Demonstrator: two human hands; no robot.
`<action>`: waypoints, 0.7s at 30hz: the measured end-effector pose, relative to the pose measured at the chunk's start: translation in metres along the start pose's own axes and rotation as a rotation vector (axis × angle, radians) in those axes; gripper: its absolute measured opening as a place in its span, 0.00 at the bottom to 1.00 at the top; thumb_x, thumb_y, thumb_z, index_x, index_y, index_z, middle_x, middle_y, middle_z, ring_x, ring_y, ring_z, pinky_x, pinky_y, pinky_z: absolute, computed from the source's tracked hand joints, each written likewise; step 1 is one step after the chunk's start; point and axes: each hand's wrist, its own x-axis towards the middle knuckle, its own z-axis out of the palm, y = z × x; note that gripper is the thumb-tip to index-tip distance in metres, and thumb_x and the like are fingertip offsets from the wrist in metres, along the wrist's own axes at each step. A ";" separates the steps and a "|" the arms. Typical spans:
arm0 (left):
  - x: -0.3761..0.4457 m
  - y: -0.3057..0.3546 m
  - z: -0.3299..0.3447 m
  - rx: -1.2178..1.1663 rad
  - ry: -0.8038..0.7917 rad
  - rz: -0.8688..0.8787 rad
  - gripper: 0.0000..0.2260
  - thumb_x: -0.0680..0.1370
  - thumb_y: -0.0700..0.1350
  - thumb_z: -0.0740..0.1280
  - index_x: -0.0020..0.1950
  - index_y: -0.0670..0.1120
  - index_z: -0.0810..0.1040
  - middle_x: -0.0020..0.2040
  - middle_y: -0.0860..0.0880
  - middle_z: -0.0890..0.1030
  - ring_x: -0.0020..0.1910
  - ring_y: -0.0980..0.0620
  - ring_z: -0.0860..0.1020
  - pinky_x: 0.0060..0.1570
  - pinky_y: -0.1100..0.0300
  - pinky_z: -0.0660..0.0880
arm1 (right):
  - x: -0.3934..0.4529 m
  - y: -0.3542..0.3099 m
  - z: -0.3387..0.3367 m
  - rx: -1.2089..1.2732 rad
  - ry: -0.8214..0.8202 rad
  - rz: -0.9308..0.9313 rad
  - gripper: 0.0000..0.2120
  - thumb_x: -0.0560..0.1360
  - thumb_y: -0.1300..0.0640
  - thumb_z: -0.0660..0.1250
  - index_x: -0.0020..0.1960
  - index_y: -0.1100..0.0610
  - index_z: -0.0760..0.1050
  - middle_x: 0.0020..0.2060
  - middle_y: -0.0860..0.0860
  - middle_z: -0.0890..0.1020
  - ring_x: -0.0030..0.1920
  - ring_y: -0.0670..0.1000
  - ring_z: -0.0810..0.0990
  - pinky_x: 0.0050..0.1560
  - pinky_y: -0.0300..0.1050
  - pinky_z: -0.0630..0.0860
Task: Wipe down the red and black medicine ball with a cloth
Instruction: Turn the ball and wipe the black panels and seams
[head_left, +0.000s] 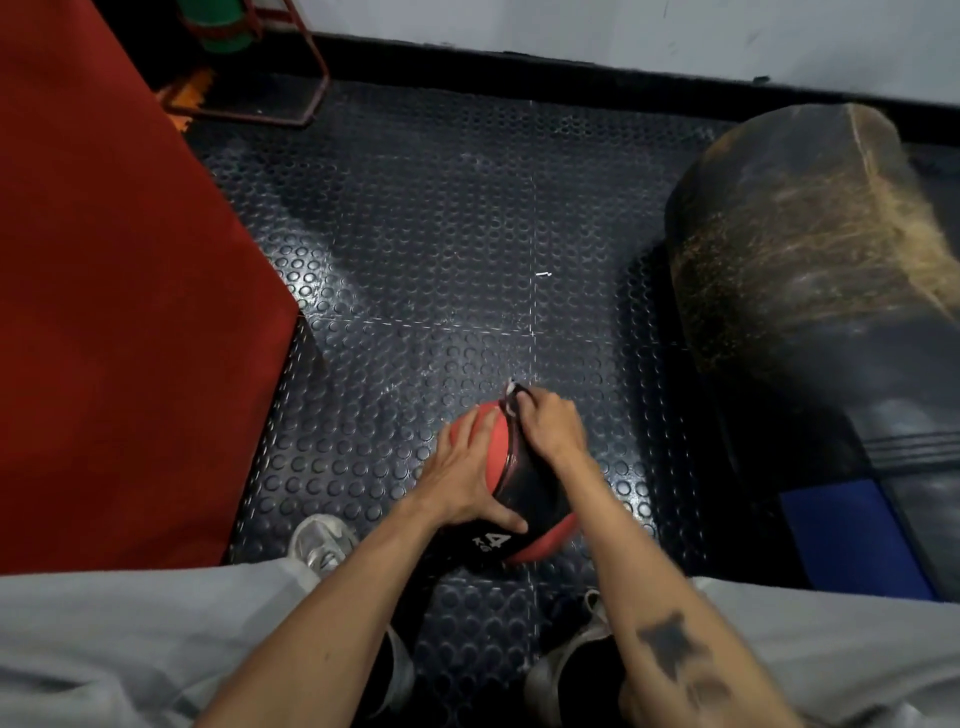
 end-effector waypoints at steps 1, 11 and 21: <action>0.001 0.002 -0.001 -0.017 -0.006 -0.010 0.70 0.52 0.67 0.80 0.79 0.56 0.35 0.79 0.57 0.37 0.78 0.45 0.39 0.76 0.40 0.52 | 0.009 -0.001 -0.005 0.035 -0.044 0.086 0.18 0.81 0.48 0.57 0.63 0.56 0.78 0.59 0.63 0.80 0.60 0.65 0.77 0.59 0.54 0.74; -0.030 -0.069 -0.033 -0.177 -0.061 -0.148 0.62 0.57 0.45 0.83 0.81 0.58 0.47 0.80 0.48 0.51 0.78 0.44 0.54 0.74 0.50 0.61 | -0.040 0.006 0.021 0.395 0.014 0.144 0.19 0.83 0.48 0.55 0.70 0.50 0.74 0.64 0.56 0.79 0.67 0.61 0.74 0.65 0.50 0.69; -0.006 -0.040 -0.031 -0.201 0.014 -0.157 0.62 0.53 0.72 0.75 0.79 0.63 0.46 0.81 0.51 0.41 0.79 0.42 0.41 0.77 0.41 0.47 | -0.065 0.004 0.059 0.519 0.220 0.192 0.22 0.82 0.46 0.52 0.71 0.52 0.72 0.69 0.56 0.75 0.70 0.59 0.71 0.69 0.51 0.65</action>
